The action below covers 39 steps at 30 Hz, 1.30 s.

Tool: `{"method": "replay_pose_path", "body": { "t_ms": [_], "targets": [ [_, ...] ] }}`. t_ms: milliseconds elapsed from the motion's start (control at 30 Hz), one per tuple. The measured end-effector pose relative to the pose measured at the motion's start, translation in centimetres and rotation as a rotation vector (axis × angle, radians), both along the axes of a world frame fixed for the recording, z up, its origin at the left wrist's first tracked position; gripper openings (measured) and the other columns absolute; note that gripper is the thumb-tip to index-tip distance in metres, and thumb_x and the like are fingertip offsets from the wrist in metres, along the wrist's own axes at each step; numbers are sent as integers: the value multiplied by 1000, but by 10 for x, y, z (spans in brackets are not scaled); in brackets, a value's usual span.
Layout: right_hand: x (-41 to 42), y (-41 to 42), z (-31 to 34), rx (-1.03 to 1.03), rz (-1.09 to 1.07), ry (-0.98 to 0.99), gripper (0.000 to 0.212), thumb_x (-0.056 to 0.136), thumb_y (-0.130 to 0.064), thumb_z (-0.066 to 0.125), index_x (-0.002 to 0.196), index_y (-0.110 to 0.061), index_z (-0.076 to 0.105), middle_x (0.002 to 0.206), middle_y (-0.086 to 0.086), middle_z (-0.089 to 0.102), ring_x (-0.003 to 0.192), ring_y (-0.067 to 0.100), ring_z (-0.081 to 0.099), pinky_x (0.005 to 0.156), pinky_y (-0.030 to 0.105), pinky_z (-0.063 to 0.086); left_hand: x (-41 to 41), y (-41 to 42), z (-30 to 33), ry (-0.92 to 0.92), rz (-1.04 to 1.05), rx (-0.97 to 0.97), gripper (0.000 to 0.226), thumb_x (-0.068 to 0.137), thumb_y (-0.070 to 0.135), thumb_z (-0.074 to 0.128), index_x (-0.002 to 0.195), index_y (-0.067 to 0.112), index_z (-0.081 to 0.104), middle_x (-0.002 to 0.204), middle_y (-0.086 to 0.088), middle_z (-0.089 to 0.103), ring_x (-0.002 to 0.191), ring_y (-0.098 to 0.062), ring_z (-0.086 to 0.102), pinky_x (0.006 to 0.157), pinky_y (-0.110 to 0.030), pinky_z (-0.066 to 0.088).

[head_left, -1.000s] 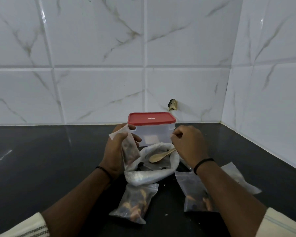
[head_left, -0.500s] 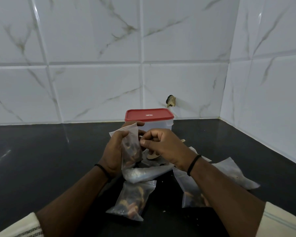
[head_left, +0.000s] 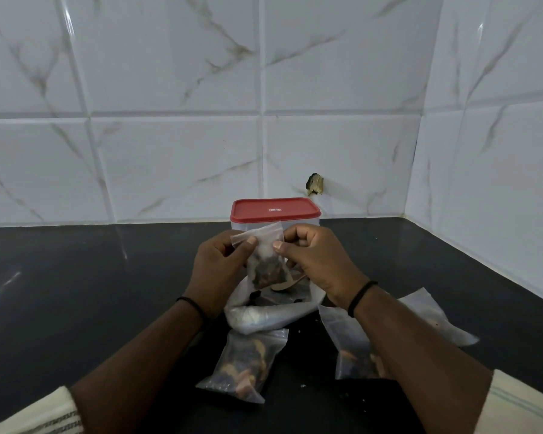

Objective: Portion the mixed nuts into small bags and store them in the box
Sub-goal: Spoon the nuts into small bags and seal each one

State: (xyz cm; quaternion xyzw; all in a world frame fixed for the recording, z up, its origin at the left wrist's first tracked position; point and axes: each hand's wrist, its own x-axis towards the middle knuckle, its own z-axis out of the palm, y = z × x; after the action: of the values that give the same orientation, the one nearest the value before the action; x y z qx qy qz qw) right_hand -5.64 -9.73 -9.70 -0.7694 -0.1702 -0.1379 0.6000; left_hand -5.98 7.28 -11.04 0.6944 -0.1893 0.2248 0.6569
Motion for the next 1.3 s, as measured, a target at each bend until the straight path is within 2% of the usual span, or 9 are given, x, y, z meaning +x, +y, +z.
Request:
{"method": "replay_pose_path", "body": {
  "t_ms": [133,233,333,500,700,867,967,1133,1300],
  "targets": [
    [1,2,-1,16,-39,-24,14,90,-17,71,101,-9,68,81,8,75,65,6,66,65,23,55,-1,3,2,-51,24,3,15,89,0,63,83,10,72,63,10,71,56,3,60,53,-10,45],
    [-1,3,1,47,-42,-72,8,92,-14,69,96,-7,67,79,5,73,62,0,63,62,15,50,-1,2,2,-56,13,-8,11,89,-1,63,87,4,72,61,8,70,55,3,60,52,-10,45],
    [-2,2,2,59,-53,-89,5,92,-12,68,93,-6,67,80,7,72,60,-2,61,61,13,48,-1,2,1,-55,4,-4,10,88,-1,63,90,2,72,62,8,70,56,2,61,52,-10,45],
    [1,2,0,29,-85,-96,5,89,-11,71,90,-6,69,80,6,71,64,1,61,65,16,51,1,4,1,-30,38,-54,6,84,-3,67,89,-5,70,66,2,70,57,0,62,53,-11,46],
    [1,2,0,-62,-117,-116,12,88,-12,73,78,-14,66,72,-5,66,66,3,60,68,20,55,3,5,0,23,87,-71,10,81,-4,70,77,5,71,70,-4,69,60,-2,62,56,-13,48],
    [0,5,0,-31,-77,-91,6,92,-15,69,88,-10,66,85,6,73,68,3,62,67,19,52,1,5,3,29,103,-68,9,81,-5,69,77,3,71,70,-7,69,58,-2,62,55,-13,48],
    [1,4,-1,-5,-92,-66,8,89,-16,72,90,-10,68,85,7,73,72,8,65,71,23,57,-1,5,4,35,103,-89,7,80,-5,71,78,2,72,70,-8,69,56,-1,60,54,-12,47],
    [2,2,0,7,-148,-28,6,87,-16,75,85,-12,70,81,7,73,66,8,64,66,20,55,-1,2,4,82,70,-104,6,81,-4,71,84,1,73,66,1,70,56,0,61,52,-12,46],
    [2,1,0,55,-143,42,7,87,-13,74,90,-7,70,80,7,73,63,9,63,58,18,50,0,5,2,192,15,-111,12,82,5,72,85,-6,71,67,-9,69,54,-8,60,50,-15,47]
  ]
}}
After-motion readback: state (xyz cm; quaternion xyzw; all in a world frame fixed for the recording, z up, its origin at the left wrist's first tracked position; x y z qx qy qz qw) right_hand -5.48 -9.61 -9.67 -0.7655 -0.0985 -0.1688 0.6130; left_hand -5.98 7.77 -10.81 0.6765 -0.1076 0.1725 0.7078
